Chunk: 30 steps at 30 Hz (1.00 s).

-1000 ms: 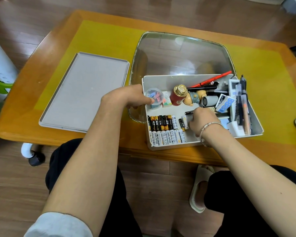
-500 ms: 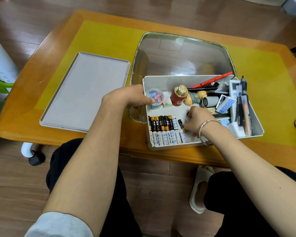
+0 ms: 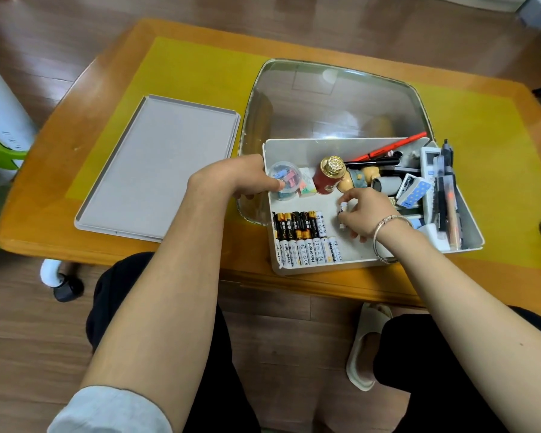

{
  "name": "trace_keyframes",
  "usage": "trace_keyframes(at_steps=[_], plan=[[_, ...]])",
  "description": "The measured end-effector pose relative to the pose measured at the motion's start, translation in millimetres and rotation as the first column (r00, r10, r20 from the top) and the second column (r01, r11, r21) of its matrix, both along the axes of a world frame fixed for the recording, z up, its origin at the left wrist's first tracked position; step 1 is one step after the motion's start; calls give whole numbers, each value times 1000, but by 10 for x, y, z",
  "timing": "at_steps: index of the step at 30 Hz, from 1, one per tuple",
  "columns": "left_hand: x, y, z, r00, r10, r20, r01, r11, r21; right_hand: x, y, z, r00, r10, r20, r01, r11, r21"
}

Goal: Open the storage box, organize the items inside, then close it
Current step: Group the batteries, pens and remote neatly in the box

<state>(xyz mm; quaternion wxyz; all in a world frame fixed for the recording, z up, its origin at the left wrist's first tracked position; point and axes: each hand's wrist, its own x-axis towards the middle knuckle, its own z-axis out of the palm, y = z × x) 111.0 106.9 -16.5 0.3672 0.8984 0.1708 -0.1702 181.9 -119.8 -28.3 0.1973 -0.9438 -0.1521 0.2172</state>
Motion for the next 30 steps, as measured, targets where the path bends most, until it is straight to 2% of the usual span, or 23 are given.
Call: trace_keyframes(at_steps=[4, 10, 16, 21, 30], plan=[[5, 5, -3, 1000, 0, -6, 0, 1000, 0, 3, 1, -7, 997, 37, -67, -32, 997, 64], [4, 2, -10, 1000, -5, -3, 5, 1000, 5, -49, 5, 7, 965, 144, -219, -140, 990, 35], [2, 1, -1, 1000, -7, 0, 7, 1000, -6, -70, -15, 42, 970, 151, -189, -151, 988, 12], [3, -8, 7, 1000, -7, -4, 7, 1000, -15, -125, -24, 30, 956, 98, -275, -107, 994, -19], [4, -8, 8, 1000, -4, -6, 4, 1000, -13, -180, -12, 53, 957, 98, -274, -101, 995, 4]])
